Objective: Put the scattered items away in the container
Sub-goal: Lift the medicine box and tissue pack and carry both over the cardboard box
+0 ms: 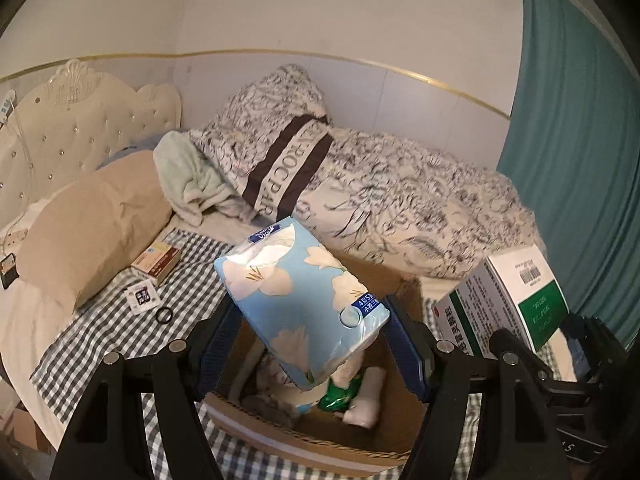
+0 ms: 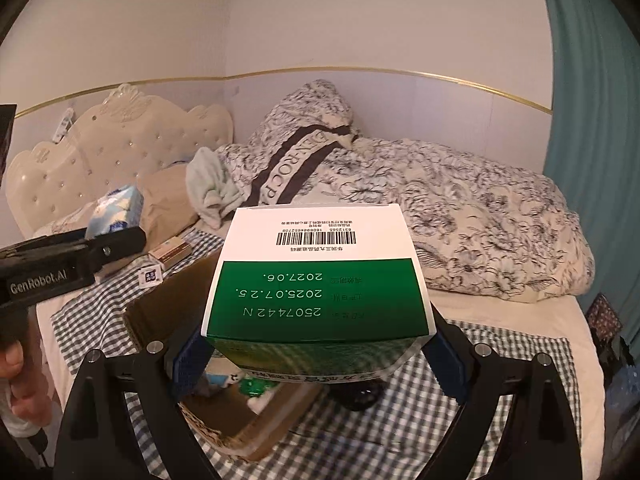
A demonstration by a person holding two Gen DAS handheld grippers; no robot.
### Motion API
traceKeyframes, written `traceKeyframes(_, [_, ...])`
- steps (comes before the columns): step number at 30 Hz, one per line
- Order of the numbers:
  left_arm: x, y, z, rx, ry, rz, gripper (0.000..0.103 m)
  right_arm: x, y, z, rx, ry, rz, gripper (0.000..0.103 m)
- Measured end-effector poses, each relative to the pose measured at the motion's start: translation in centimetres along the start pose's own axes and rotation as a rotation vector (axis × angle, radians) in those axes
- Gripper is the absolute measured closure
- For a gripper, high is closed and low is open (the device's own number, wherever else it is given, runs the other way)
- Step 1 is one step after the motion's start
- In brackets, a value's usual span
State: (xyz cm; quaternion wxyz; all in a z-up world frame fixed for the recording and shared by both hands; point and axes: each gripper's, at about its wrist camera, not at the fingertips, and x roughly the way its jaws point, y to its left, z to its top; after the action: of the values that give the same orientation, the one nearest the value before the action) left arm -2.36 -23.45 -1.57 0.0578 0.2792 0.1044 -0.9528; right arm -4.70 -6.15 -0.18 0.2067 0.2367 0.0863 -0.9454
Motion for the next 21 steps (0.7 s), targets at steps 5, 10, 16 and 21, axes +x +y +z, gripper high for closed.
traceKeyframes(5, [1.9, 0.8, -0.5, 0.005, 0.044, 0.007, 0.031, 2.5, 1.2, -0.4, -0.012, 0.027, 0.031, 0.011])
traceKeyframes(10, [4.1, 1.0, -1.1, 0.019, 0.079, 0.016, 0.03, 4.7, 2.1, -0.7, -0.023, 0.049, 0.052, 0.011])
traceKeyframes(16, [6.6, 1.6, -1.8, 0.008, 0.129, 0.03, 0.03, 7.2, 2.5, -1.2, -0.034, 0.077, 0.062, 0.011])
traceKeyframes(21, [8.1, 2.1, -2.3, 0.012, 0.154, 0.035, 0.03, 9.0, 2.8, -1.7, -0.049, 0.096, 0.061, 0.011])
